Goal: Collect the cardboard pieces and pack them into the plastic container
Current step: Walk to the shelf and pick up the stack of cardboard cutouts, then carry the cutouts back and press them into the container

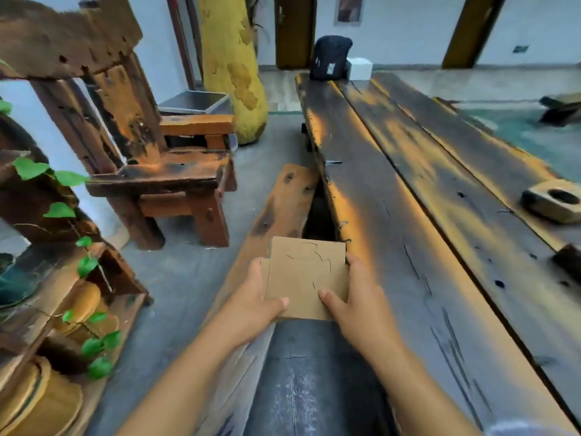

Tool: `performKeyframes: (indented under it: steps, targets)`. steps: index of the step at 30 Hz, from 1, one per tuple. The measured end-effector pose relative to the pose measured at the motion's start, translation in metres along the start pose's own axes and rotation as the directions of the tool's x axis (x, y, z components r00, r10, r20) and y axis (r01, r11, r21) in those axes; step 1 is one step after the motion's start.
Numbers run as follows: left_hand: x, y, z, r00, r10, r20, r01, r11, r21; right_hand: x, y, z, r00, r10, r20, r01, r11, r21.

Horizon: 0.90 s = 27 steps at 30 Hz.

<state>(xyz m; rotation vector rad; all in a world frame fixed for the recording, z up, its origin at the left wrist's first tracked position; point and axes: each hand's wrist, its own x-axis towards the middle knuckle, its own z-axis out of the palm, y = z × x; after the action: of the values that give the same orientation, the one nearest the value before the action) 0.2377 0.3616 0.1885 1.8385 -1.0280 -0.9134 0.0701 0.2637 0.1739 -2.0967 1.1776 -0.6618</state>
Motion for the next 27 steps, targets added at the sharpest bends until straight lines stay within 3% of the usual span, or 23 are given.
performKeyframes:
  steps: [5,11,16,27]
  targets:
    - [0.025,0.009,0.061,0.985,0.054,0.162,-0.062,0.997,0.046,-0.023,0.051,-0.031,0.977,0.194,-0.088,-0.196,0.98,-0.021]
    - [0.062,0.015,0.12,0.913,0.026,0.408,-0.135,0.961,0.24,-0.049,0.096,-0.06,0.869,0.467,-0.164,-0.482,0.874,-0.064]
    - [0.093,0.02,0.156,0.78,0.06,0.623,-0.265,0.934,0.241,-0.066,0.104,-0.072,0.75,0.606,-0.265,-0.645,0.759,-0.087]
    - [0.089,0.043,0.235,0.47,0.111,0.876,-0.488,0.86,0.152,-0.134,0.113,-0.089,0.461,0.766,-0.449,-0.85,0.526,0.025]
